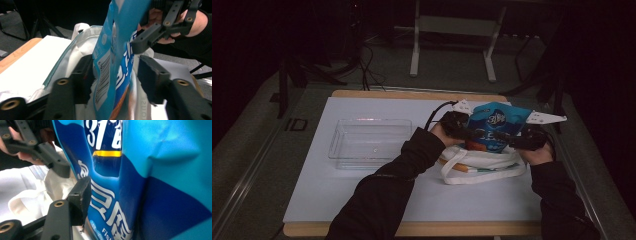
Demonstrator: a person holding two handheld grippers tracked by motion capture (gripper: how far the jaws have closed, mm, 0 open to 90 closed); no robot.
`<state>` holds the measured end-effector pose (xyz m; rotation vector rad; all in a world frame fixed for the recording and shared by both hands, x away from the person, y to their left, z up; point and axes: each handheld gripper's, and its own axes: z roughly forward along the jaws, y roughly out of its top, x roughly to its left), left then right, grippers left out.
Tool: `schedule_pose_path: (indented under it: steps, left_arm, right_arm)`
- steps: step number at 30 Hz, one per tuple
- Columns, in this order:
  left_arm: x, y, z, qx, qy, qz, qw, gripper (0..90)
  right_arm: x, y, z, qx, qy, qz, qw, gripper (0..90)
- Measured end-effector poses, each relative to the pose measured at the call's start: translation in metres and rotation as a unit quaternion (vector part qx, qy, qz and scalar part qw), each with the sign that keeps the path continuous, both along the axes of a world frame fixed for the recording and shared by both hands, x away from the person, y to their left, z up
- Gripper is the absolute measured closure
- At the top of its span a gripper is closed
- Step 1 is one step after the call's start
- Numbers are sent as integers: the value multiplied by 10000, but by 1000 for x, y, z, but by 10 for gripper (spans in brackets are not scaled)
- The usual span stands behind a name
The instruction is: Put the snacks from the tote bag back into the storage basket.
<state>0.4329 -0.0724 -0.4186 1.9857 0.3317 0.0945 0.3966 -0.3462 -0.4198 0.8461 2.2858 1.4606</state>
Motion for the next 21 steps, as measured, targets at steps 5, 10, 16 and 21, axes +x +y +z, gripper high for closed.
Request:
schedule_pose_path:
  steps: [5,10,16,21]
  left_arm:
    - [1,-2,0,8,7,-98,10000,590]
    - [3,-6,0,23,10,-48,10000,641]
    - [5,-7,-1,74,-18,29,10000,778]
    - [4,-13,1,257,-88,18,9996,855]
  right_arm:
    - [1,-2,-1,66,-48,-32,10000,556]
    - [1,-2,0,24,-69,84,9999,647]
    - [0,-3,-1,9,-71,170,9998,764]
    - [0,0,-1,-96,-103,173,9998,817]
